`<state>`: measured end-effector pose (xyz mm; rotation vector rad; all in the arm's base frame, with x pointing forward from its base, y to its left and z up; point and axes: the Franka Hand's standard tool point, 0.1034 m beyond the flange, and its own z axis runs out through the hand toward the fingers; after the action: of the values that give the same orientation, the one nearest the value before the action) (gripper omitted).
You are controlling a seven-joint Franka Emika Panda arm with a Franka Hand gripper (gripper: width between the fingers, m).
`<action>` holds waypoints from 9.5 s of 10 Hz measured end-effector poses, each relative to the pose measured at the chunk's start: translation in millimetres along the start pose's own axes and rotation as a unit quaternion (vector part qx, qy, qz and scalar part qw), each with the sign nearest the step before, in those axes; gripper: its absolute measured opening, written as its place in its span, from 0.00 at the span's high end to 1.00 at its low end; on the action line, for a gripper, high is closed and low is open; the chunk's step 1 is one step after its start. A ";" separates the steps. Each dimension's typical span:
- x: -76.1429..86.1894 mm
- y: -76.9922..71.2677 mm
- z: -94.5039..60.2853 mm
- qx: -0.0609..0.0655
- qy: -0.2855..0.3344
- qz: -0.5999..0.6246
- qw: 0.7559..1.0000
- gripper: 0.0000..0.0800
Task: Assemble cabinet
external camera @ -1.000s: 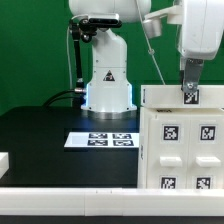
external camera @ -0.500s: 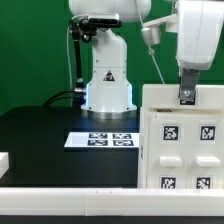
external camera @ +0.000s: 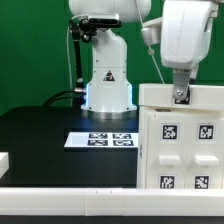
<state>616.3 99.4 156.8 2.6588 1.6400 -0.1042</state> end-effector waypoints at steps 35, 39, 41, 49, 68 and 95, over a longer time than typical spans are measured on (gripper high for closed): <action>10.4 -6.0 -11.7 0.162 0.009 0.931 0.327 0.19; 9.5 -5.0 -10.7 0.154 0.034 0.877 0.453 0.19; 13.7 0.2 -26.4 0.116 0.056 0.814 0.566 0.19; 15.4 -1.8 -22.9 0.028 0.064 0.485 0.872 0.19; 8.6 4.4 -11.2 -0.059 -0.029 -0.355 0.933 0.19; -0.8 -1.6 -0.1 0.024 -0.070 0.406 0.911 0.31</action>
Offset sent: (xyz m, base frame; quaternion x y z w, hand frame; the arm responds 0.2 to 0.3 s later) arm 0.0037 0.0049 0.0033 0.1090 0.0165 0.2965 0.9486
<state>614.5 99.4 157.0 3.0251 0.4021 -0.3041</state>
